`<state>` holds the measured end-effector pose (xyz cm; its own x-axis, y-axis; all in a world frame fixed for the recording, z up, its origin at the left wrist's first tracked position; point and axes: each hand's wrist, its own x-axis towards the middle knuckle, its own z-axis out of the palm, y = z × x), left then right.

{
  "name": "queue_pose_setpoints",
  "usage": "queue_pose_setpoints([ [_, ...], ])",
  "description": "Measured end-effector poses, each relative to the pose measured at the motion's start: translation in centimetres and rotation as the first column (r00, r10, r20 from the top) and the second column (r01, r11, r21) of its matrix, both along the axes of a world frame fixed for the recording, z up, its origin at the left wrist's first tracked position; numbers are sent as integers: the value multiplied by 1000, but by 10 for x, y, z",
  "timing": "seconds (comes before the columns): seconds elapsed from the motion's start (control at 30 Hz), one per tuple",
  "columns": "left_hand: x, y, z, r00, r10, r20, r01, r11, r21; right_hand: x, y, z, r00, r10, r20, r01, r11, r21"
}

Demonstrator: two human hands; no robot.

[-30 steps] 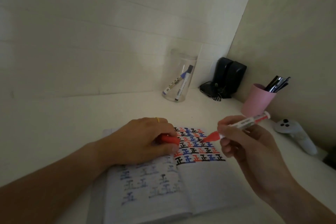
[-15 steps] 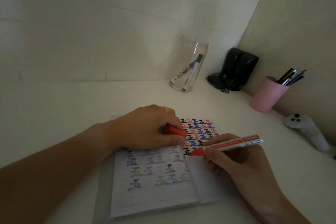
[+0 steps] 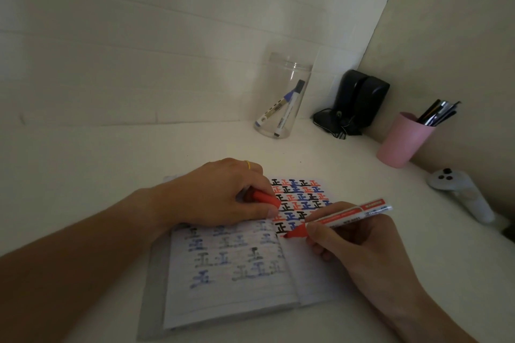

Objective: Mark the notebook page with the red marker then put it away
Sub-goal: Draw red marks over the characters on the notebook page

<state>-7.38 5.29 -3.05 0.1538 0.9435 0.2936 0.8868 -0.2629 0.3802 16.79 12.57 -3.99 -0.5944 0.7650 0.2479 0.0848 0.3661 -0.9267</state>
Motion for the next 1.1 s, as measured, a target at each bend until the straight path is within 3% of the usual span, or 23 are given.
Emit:
queue_pose_setpoints([
  [0.6, 1, -1, 2, 1000, -11, 29, 11, 1000, -6, 2, 4, -2, 998, 25, -57, -26, 1000, -11],
  [1.1, 0, -1, 1, 999, -21, 29, 21, 1000, -1, 1, 1, -3, 998, 58, -10, -57, 997, 53],
])
